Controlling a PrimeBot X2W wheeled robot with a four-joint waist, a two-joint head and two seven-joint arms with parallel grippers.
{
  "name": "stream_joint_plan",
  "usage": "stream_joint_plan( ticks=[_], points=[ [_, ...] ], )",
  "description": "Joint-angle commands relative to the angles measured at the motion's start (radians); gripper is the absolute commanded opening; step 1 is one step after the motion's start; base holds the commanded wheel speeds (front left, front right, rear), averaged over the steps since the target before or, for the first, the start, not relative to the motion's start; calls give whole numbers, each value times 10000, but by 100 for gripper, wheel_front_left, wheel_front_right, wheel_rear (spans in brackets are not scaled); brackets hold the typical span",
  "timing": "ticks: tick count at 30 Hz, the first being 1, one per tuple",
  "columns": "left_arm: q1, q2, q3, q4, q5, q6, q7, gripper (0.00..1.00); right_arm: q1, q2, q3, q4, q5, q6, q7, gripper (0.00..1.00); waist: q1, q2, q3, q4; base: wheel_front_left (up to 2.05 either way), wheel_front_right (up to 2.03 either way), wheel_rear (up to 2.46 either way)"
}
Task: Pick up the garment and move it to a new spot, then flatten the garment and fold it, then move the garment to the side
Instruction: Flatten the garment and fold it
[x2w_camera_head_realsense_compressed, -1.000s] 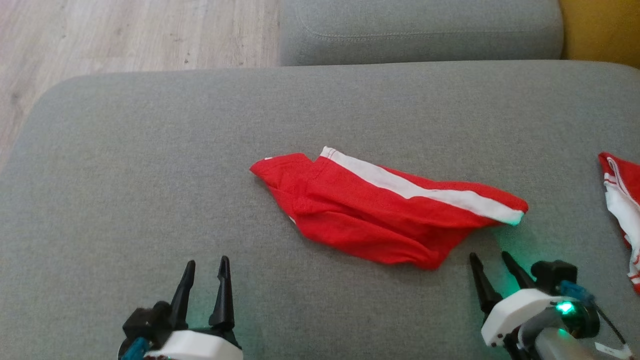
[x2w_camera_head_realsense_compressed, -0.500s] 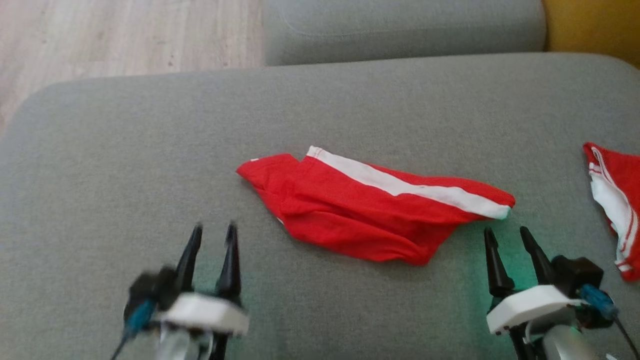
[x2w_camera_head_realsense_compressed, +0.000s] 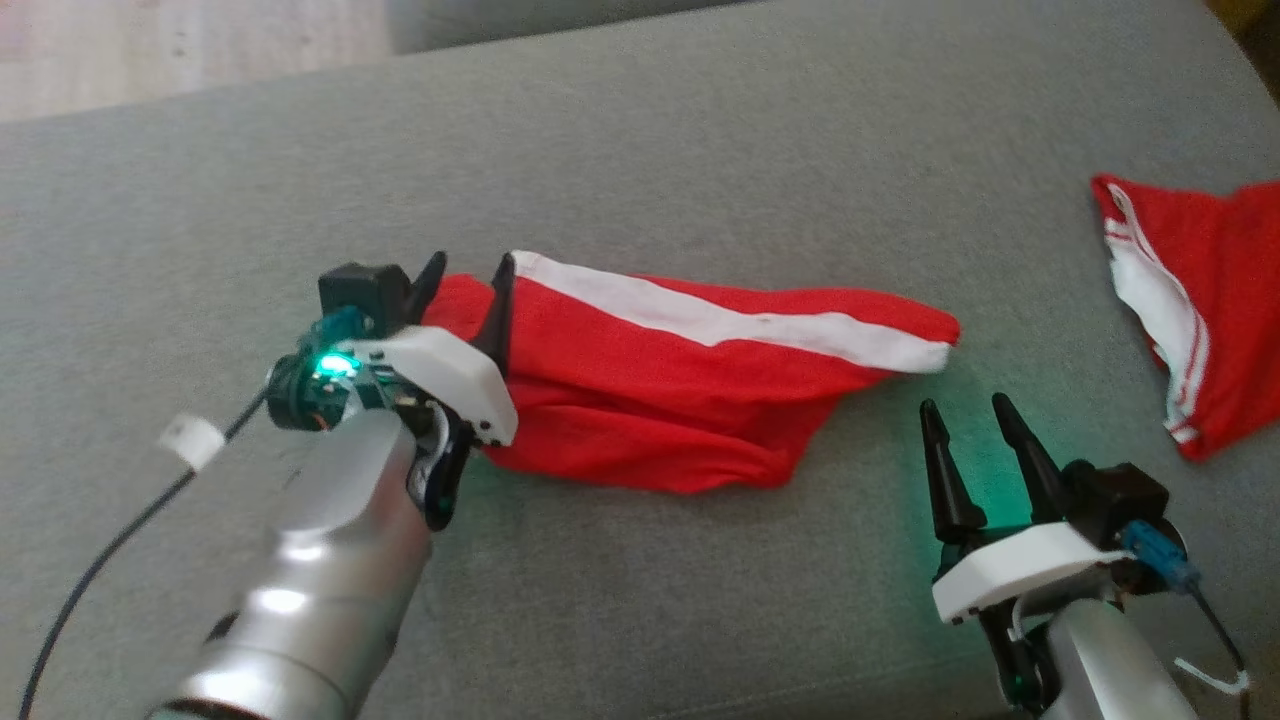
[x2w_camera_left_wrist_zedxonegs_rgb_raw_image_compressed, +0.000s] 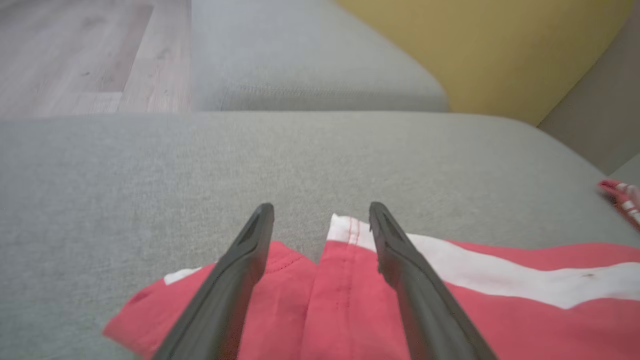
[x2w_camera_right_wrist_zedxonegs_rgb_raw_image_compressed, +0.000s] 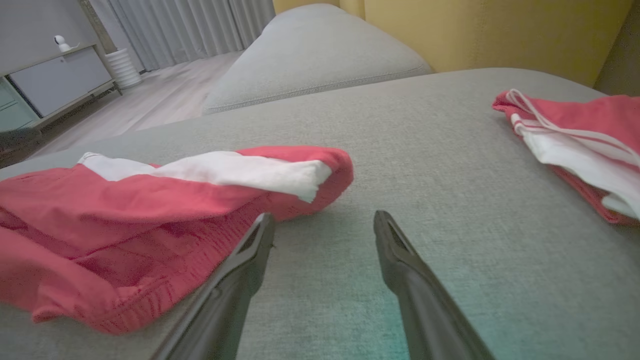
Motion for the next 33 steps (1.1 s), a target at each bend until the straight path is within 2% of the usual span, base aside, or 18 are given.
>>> stream_joint_plan(
  ticks=[1,6,10,17,23,30,33],
  points=[
    [-511,150,58,242,-165,115,253,100,-250,45,212,-311,47,37,-122,100,-2,0,330,-365,0,0,0],
    [-794,150,-354,1069,-691,-4,643,100,-224,71,80,-345,30,37,-122,100,-2,0,467,-407,0,0,0],
    [-830,150,-690,1209,-961,-116,721,100,-260,87,78,-301,11,37,-122,100,-2,0,497,-344,0,0,0],
    [-1087,150,-1425,1042,-1437,-271,156,100,-555,140,464,-200,48,37,-122,100,-2,0,541,-324,0,0,0],
    [-1531,150,-1873,1286,-1649,-109,-177,100,-686,170,754,-84,163,37,-122,100,-2,0,607,-597,0,0,0],
    [-1905,150,-2144,2005,-1924,383,160,100,-590,164,685,77,223,37,-122,100,-2,0,699,-829,0,0,0],
    [-1950,150,-2243,2251,-1996,393,284,100,-580,169,656,88,240,37,-122,100,-2,0,719,-842,0,0,0]
  ],
)
